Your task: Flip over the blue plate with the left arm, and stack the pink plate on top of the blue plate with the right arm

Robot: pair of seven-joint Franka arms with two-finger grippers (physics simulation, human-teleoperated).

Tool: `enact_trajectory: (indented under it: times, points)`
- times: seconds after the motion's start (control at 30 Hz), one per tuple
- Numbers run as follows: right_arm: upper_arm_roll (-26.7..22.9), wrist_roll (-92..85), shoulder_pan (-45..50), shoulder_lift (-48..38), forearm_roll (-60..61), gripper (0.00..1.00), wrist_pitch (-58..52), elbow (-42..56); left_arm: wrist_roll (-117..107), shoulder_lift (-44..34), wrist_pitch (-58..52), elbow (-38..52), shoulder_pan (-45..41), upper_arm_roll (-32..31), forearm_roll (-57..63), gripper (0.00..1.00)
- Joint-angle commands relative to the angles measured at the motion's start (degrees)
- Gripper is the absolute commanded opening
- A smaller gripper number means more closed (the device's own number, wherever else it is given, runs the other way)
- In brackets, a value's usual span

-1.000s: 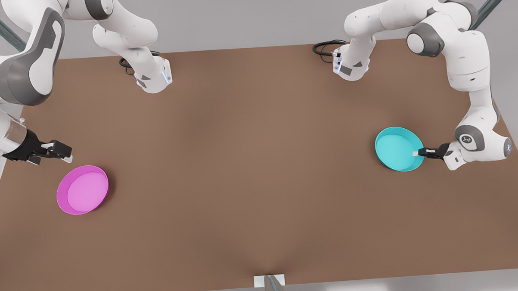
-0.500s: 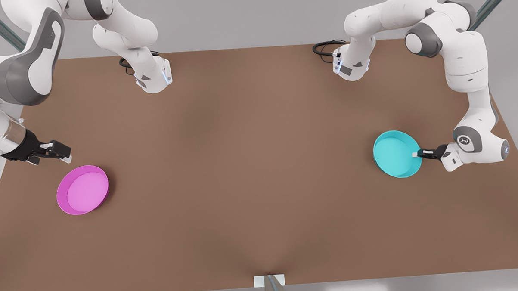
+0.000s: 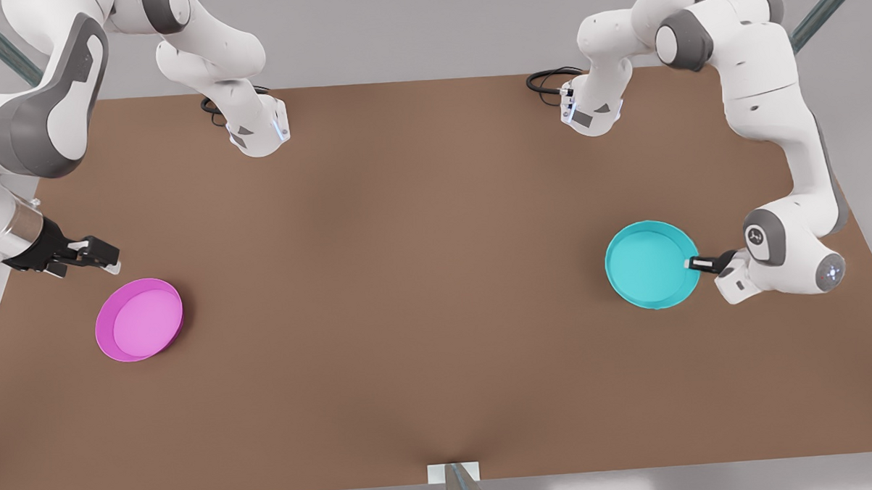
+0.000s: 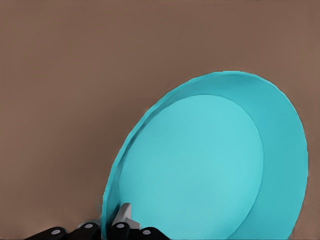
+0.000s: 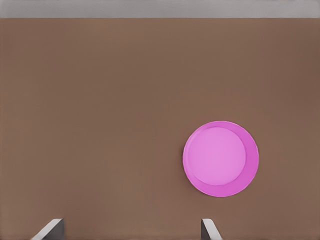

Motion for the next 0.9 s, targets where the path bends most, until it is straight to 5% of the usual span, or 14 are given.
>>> enact_trajectory:
  times: [0.0,0.37,0.87]
  points:
    - [0.0,0.0,0.0,0.0,0.08,1.0,0.0,0.0,-0.42,-0.49,-0.21,-0.05,-0.46,0.02,-1.21,0.21]
    - [-0.09,-0.09,0.0,-0.09,-0.01,1.0,0.0,0.0,-22.04,-7.52,-3.11,0.04,-21.21,-0.16,16.1,0.21]
    - [0.08,0.0,-0.09,-0.01,-0.45,1.0,-0.09,0.0,-52.1,-7.17,-9.0,0.04,-47.4,-0.33,39.39,0.21]
